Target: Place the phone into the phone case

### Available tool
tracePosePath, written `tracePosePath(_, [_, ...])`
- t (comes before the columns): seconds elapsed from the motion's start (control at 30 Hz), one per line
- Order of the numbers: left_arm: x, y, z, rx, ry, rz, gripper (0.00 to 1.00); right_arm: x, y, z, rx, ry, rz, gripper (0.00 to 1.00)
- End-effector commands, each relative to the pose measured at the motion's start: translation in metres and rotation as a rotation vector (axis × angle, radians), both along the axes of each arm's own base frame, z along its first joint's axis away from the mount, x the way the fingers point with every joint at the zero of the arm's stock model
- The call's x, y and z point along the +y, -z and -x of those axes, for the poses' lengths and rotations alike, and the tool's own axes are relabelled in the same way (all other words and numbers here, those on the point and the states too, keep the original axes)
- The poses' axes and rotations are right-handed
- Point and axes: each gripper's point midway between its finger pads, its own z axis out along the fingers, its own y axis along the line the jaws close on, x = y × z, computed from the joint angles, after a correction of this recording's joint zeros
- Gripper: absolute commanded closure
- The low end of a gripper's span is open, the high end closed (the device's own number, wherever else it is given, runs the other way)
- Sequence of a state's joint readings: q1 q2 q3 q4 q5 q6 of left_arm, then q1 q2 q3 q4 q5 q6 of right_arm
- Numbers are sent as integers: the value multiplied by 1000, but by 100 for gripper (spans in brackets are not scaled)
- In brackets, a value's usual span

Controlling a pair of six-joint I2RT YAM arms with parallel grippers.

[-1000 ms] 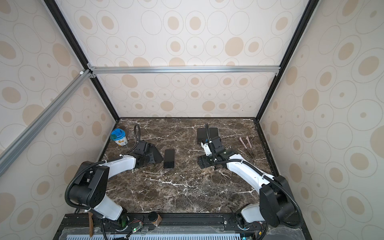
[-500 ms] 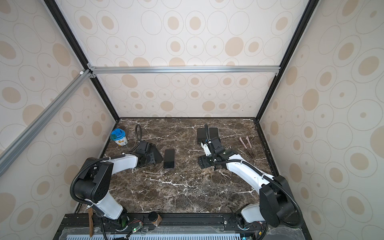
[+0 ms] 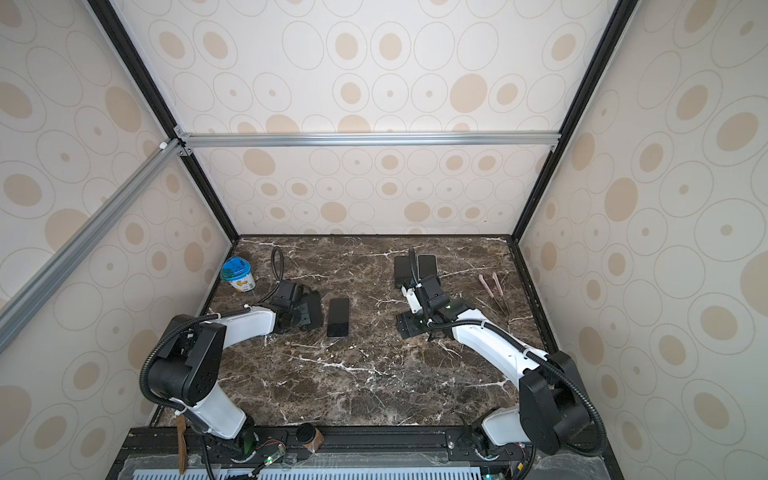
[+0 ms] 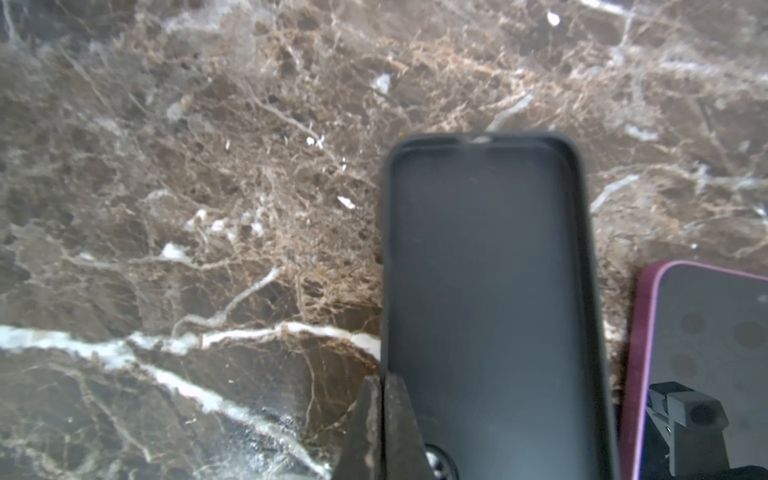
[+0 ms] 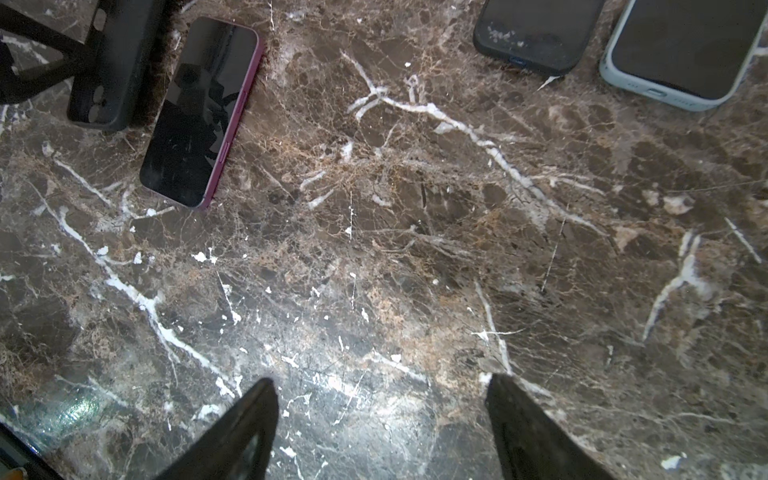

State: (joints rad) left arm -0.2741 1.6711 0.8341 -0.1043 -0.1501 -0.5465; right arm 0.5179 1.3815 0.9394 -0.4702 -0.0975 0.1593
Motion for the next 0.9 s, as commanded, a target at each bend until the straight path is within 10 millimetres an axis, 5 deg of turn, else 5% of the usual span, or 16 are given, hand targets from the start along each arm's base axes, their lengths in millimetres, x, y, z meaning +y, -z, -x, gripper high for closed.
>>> tracePosePath(0.0, [-4,-18,-12,-22,47,0,100,-4,-2,7,-9,-1,14,18])
tracePosePath(0.27, [-18,-39,-19,-17,188,-15,100,-7,-5,7,-24,1,20,18])
tracePosePath(0.63, [-27,-101,-22,-119,333,-82,100,-23,-15,15,-46,19,73,17])
tracePosePath(0.87, [-71,-135,-13,-206,544,-102,100,-36,-28,15,-66,84,108,17])
